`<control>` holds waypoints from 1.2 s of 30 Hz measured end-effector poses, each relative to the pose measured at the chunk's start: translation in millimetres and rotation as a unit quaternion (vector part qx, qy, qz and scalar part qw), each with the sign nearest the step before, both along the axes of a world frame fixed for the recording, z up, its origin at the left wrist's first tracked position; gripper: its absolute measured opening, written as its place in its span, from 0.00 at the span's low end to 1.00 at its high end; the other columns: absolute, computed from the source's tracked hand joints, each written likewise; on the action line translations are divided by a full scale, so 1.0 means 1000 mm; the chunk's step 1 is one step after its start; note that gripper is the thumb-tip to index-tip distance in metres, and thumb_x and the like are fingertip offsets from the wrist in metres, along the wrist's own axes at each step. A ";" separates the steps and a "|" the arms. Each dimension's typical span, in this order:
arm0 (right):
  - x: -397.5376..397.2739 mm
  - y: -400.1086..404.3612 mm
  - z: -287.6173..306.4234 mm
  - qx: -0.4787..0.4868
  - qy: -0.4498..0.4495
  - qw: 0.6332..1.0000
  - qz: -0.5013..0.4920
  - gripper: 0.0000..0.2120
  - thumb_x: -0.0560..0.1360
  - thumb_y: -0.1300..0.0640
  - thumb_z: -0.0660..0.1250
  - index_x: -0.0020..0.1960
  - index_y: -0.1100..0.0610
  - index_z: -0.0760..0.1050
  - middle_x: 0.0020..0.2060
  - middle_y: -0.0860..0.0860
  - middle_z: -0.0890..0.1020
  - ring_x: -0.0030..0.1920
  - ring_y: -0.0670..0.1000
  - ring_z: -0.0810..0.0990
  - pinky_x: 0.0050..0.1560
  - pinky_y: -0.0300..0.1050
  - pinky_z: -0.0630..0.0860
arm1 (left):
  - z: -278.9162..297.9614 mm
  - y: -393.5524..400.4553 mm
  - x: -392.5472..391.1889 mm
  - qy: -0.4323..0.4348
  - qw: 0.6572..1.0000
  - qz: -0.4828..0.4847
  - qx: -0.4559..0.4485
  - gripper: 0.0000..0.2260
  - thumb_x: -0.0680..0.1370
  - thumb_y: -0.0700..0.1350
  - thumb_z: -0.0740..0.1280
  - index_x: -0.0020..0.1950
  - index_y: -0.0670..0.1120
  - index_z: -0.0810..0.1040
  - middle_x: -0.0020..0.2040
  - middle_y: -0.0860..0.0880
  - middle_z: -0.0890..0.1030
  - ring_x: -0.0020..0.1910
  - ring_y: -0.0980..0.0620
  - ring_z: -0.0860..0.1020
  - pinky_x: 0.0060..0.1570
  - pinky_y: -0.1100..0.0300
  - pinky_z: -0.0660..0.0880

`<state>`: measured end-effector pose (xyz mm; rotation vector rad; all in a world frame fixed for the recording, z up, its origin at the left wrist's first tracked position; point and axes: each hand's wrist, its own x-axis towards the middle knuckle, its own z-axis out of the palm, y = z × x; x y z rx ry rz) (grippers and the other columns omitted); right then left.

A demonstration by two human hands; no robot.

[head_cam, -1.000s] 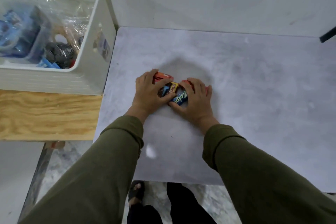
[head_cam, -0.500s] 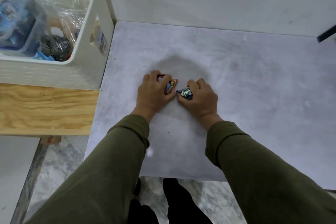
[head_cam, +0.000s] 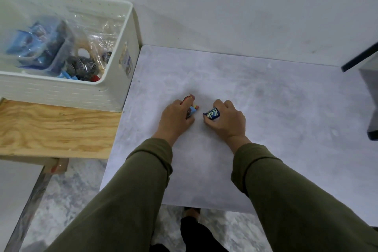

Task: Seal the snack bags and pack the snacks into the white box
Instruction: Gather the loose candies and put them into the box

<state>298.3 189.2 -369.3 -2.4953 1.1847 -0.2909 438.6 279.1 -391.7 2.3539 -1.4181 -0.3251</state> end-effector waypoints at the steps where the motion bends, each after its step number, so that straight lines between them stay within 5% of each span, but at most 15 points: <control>1: 0.001 0.000 0.003 -0.007 -0.006 1.000 0.003 0.19 0.70 0.46 0.69 0.53 0.58 0.74 0.45 0.57 0.76 0.39 0.60 0.77 0.38 0.44 0.67 | 0.001 0.001 0.001 0.006 1.000 0.004 -0.005 0.23 0.74 0.47 0.68 0.68 0.46 0.69 0.53 0.39 0.77 0.50 0.39 0.77 0.47 0.56 0.71; 6: 0.013 -0.005 0.024 -0.052 -0.039 0.998 0.015 0.18 0.67 0.46 0.71 0.47 0.59 0.74 0.38 0.57 0.76 0.31 0.60 0.75 0.31 0.43 0.67 | 0.029 0.000 0.009 0.007 0.999 0.009 -0.049 0.20 0.72 0.47 0.71 0.61 0.43 0.73 0.50 0.40 0.80 0.46 0.41 0.79 0.47 0.54 0.75; 16: 0.107 0.008 0.137 -0.073 -0.120 0.989 0.054 0.18 0.68 0.47 0.71 0.50 0.58 0.73 0.42 0.57 0.76 0.36 0.62 0.75 0.36 0.46 0.68 | 0.167 0.030 0.100 -0.032 0.981 0.094 -0.163 0.13 0.72 0.47 0.69 0.55 0.45 0.75 0.44 0.42 0.79 0.43 0.43 0.77 0.40 0.59 0.67; 24: 0.230 0.074 0.158 -0.076 -0.108 0.979 0.154 0.20 0.69 0.44 0.68 0.55 0.55 0.71 0.45 0.56 0.75 0.39 0.58 0.75 0.39 0.46 0.71 | 0.189 0.104 0.221 -0.022 0.983 0.171 -0.067 0.19 0.75 0.52 0.65 0.64 0.48 0.69 0.51 0.40 0.80 0.51 0.41 0.77 0.50 0.54 0.72; 31: 0.299 0.112 0.130 -0.033 -0.034 0.992 0.113 0.22 0.70 0.43 0.68 0.57 0.53 0.69 0.51 0.54 0.73 0.48 0.57 0.76 0.44 0.48 0.73 | 0.160 0.119 0.283 0.026 0.992 0.108 0.067 0.18 0.76 0.53 0.64 0.63 0.49 0.68 0.56 0.41 0.78 0.54 0.42 0.75 0.53 0.53 0.72; 36: 0.308 0.128 0.117 -0.013 0.039 0.994 0.099 0.31 0.67 0.35 0.68 0.64 0.48 0.68 0.59 0.50 0.73 0.57 0.54 0.75 0.52 0.49 0.74 | 0.140 0.131 0.297 0.071 0.984 0.069 0.147 0.31 0.74 0.57 0.67 0.73 0.55 0.59 0.68 0.42 0.71 0.66 0.42 0.70 0.64 0.51 0.67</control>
